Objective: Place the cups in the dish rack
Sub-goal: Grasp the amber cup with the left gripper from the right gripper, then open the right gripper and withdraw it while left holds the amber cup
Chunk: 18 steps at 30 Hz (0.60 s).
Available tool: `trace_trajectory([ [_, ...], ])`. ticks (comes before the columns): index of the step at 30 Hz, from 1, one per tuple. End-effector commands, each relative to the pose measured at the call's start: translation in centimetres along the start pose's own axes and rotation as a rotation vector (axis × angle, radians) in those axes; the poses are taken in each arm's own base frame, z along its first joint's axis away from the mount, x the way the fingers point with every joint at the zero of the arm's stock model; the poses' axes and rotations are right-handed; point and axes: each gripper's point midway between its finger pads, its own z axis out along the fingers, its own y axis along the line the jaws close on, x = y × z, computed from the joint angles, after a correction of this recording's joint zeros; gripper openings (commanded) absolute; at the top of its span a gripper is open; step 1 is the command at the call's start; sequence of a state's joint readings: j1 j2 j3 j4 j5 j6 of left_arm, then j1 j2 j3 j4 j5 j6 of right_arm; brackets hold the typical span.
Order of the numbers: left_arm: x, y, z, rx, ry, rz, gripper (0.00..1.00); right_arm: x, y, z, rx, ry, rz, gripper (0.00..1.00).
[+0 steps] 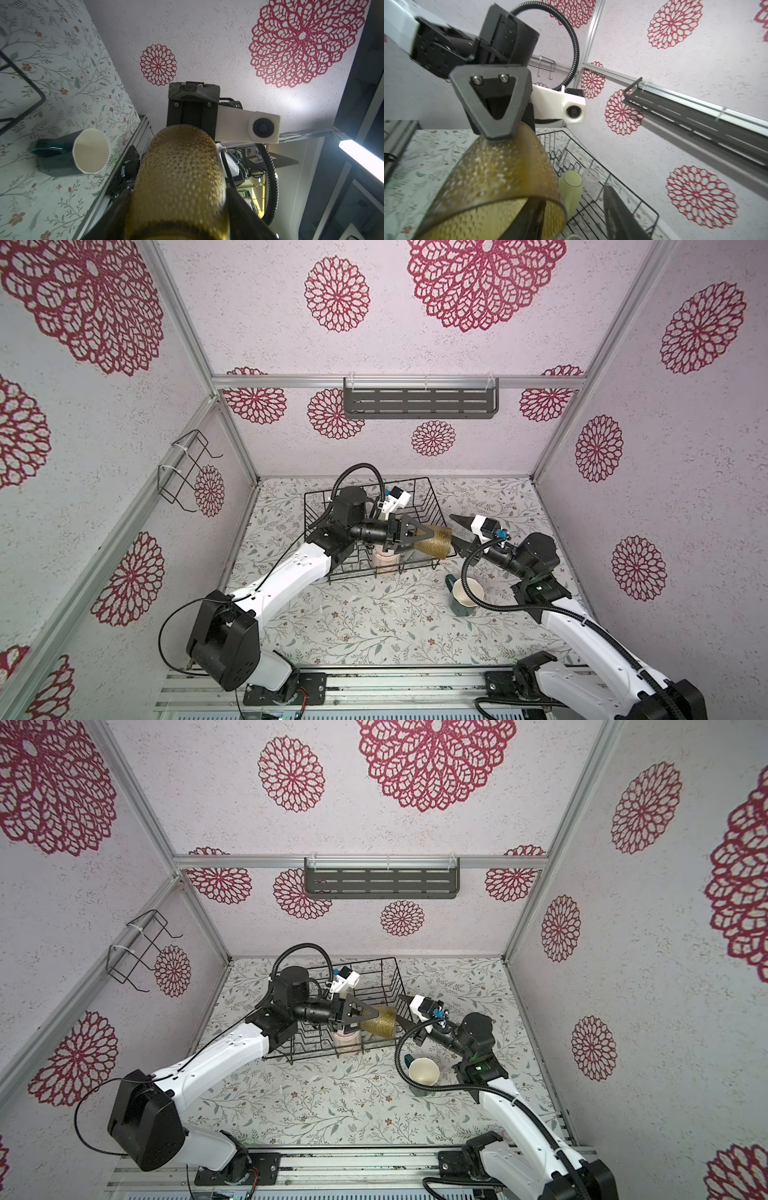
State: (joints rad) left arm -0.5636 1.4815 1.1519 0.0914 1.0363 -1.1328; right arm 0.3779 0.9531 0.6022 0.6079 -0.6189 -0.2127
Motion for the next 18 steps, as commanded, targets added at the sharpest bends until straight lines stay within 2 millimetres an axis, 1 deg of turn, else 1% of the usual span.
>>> trace_trajectory([
  [1, -1.5, 0.4, -2.0, -0.111, -0.066, 0.052, 0.58, -0.4, -2.7, -0.5, 0.165, 0.005, -0.031, 0.54],
  [6, -4.0, 2.9, -4.6, -0.329, -0.12, 0.056, 0.56, 2.1, -6.0, -1.4, 0.361, 0.091, 0.026, 0.57],
  [8, -5.4, 4.2, -5.9, -0.457, -0.149, 0.057, 0.56, 2.8, -7.2, -2.0, 0.442, 0.111, 0.055, 0.59],
  [11, -7.4, 6.1, -7.1, -0.633, -0.162, 0.07, 0.56, 3.8, -8.4, -3.1, 0.54, 0.145, 0.103, 0.63],
  [12, -8.0, 6.5, -7.3, -0.672, -0.163, 0.073, 0.55, 4.1, -8.7, -3.5, 0.568, 0.151, 0.118, 0.64],
  [13, -8.7, 7.2, -7.4, -0.713, -0.156, 0.072, 0.55, 4.5, -9.1, -4.0, 0.603, 0.158, 0.134, 0.7],
  [14, -9.3, 7.6, -7.4, -0.739, -0.15, 0.075, 0.54, 4.7, -9.4, -4.6, 0.639, 0.162, 0.15, 0.78],
  [16, -10.4, 8.6, -7.3, -0.782, -0.144, 0.078, 0.53, 5.3, -10.0, -5.6, 0.707, 0.175, 0.191, 0.8],
  [17, -11.0, 9.3, -7.2, -0.803, -0.144, 0.084, 0.53, 5.7, -10.3, -6.2, 0.741, 0.181, 0.217, 0.92],
  [18, -11.6, 9.9, -7.3, -0.832, -0.15, 0.087, 0.53, 6.0, -10.3, -6.6, 0.763, 0.186, 0.238, 0.99],
])
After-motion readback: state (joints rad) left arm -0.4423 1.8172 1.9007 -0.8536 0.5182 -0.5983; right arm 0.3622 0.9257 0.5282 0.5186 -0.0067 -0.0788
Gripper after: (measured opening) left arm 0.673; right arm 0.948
